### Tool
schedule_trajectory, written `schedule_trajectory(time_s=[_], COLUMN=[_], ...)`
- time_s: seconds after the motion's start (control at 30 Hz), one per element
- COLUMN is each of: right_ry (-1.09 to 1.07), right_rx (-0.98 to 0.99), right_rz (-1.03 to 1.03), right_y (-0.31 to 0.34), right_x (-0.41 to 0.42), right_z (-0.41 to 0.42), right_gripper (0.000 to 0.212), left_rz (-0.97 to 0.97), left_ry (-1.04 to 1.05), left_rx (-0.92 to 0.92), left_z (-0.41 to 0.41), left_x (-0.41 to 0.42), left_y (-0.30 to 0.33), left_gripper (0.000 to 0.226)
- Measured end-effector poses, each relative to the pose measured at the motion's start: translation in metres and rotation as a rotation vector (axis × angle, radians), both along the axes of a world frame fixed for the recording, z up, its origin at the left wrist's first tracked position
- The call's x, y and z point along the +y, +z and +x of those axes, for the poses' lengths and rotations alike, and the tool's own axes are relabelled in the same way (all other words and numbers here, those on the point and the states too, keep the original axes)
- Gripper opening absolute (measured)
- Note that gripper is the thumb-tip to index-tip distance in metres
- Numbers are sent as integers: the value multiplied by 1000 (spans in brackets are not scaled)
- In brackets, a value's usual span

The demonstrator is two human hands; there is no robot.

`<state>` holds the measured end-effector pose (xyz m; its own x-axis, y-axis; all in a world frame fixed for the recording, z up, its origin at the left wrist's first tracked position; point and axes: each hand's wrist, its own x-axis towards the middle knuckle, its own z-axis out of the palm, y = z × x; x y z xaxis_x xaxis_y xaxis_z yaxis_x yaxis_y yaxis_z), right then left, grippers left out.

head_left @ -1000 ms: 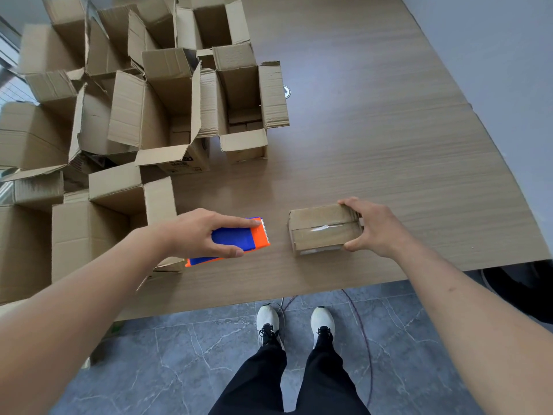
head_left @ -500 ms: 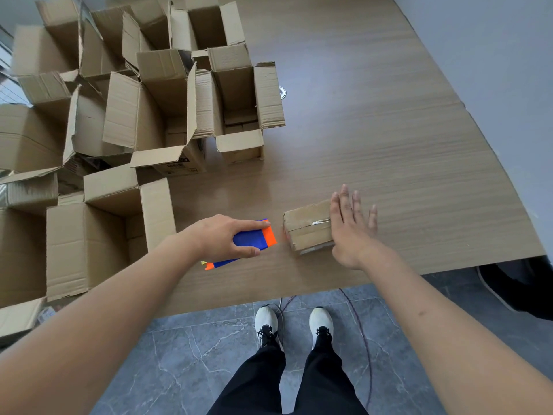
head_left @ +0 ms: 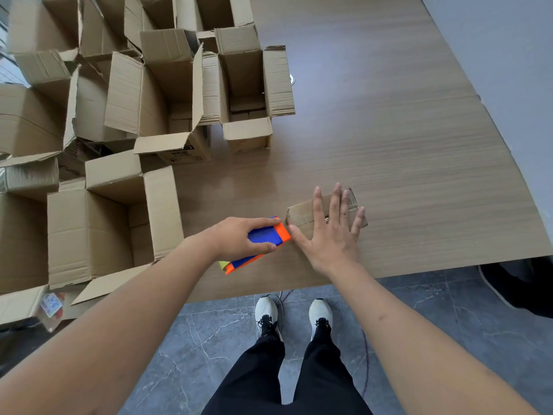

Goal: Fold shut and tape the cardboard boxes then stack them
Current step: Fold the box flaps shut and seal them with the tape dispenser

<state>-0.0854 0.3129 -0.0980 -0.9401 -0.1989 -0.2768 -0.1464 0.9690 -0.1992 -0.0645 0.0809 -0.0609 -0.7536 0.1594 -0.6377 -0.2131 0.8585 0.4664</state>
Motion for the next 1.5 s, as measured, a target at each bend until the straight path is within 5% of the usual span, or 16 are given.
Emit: schedule_trajectory(time_s=[0.53,0.77,0.97,1.37,1.5], right_ry=[67,163,195,-22,167], right_rx=[-1,-9,72,77,64], right_rz=[152,125,121,82,17], right_y=[-1,-5,-11,1,2], right_x=[-15,-7,-3,-24,-11], right_z=[-11,-19,-20,-5,-21], right_gripper=[103,106,103,109,110], left_rz=[-158,-53,-242,-155,29], left_ry=[-125,-10,-97,164,207], left_rx=[-124,-228,-213,225,414], left_z=[-46,-48,-28,8,15], left_x=[26,26,16,-13,-24], left_y=[15,12,-7,6,19], left_gripper=[65,60,65,98,86])
